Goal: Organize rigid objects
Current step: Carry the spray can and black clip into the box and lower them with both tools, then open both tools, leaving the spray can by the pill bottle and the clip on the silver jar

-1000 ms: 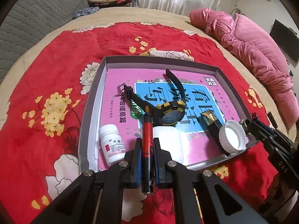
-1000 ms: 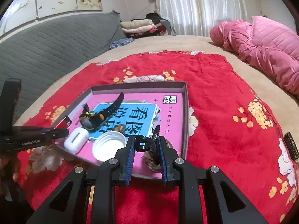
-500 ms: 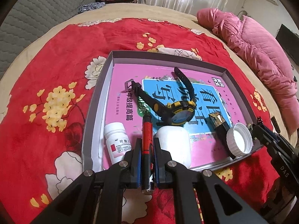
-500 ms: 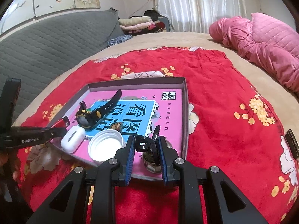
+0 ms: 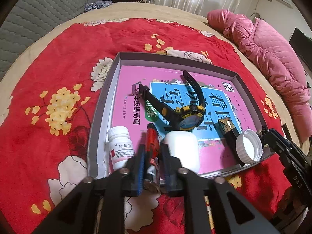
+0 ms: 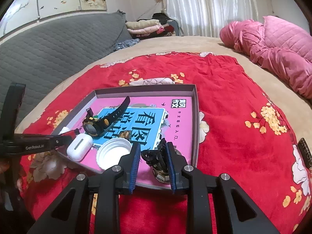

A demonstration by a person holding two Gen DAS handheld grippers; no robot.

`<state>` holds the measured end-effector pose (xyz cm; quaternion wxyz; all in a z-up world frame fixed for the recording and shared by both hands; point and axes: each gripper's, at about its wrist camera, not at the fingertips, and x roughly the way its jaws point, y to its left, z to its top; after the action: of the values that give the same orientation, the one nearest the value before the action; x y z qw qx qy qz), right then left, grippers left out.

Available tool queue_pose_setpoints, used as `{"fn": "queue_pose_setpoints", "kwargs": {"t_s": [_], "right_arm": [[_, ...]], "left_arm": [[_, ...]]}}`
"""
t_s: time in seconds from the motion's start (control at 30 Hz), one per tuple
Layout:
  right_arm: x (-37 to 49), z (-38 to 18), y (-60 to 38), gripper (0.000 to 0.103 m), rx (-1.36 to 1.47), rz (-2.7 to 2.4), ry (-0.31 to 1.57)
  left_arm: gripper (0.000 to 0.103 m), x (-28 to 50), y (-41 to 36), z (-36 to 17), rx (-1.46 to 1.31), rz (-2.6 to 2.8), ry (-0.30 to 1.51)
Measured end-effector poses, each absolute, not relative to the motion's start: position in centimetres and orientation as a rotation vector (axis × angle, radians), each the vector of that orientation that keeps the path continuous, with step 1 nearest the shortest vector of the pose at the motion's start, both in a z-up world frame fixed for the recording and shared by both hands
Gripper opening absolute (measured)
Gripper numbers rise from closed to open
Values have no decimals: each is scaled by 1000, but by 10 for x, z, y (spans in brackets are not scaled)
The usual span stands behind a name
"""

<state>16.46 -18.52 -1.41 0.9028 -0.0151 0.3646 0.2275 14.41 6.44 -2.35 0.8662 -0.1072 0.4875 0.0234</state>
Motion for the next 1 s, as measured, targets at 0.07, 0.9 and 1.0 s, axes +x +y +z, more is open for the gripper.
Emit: {"fn": "queue_pose_setpoints", "kwargs": {"t_s": [0.07, 0.9, 1.0], "right_arm": [[164, -13, -185, 28, -29, 473, 751], [142, 0, -193, 64, -19, 461, 681], [135, 3, -192, 70, -32, 466, 664]], "left_arm": [[48, 143, 64, -21, -226, 45, 1013], [75, 114, 49, 2, -173, 27, 905], [75, 110, 45, 5, -157, 27, 897]]}}
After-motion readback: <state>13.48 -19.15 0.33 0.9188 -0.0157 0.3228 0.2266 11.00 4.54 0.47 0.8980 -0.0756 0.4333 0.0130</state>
